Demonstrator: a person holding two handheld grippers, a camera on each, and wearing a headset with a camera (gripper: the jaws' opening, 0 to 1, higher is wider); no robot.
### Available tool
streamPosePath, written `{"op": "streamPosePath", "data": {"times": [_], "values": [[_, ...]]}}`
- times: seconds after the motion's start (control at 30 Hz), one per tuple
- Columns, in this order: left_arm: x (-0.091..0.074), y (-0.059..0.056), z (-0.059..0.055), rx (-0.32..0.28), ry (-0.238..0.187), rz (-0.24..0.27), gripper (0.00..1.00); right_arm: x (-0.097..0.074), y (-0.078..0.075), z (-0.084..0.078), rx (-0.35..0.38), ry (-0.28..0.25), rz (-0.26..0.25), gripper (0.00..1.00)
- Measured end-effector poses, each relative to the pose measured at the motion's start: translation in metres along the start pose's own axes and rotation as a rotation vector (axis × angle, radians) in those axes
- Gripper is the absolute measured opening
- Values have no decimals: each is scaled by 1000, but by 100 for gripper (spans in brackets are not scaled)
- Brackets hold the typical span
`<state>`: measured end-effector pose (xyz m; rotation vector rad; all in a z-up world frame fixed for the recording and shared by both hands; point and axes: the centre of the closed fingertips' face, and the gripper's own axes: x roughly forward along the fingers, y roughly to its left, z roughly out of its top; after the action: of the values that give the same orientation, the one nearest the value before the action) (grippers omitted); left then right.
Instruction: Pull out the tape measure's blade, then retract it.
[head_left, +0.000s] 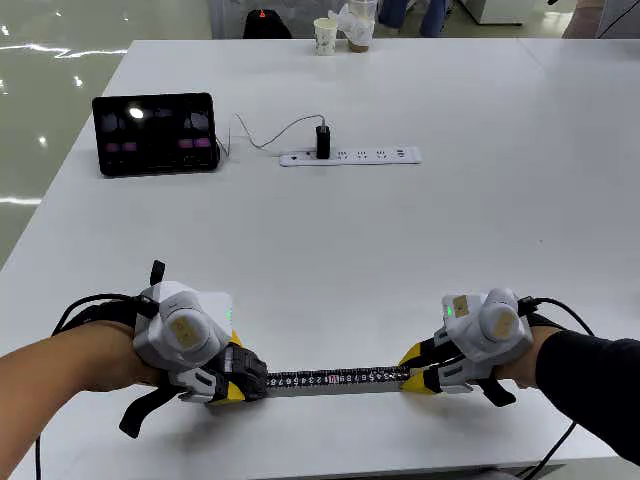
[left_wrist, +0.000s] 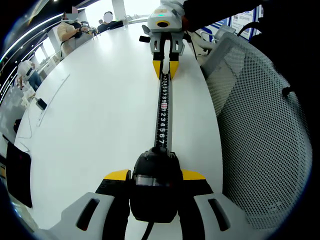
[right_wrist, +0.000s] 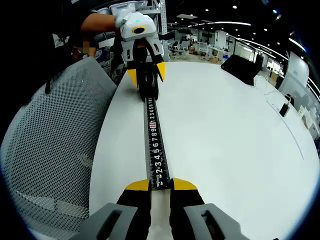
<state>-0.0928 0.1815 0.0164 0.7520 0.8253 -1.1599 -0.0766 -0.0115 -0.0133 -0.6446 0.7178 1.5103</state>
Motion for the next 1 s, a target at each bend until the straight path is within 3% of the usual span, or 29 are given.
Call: {"op": "streamPosePath", "data": {"times": [1.0], "values": [[-1,0,0,-1,-4,2,31,-17,-4,-20,19,21,-11,10]]}}
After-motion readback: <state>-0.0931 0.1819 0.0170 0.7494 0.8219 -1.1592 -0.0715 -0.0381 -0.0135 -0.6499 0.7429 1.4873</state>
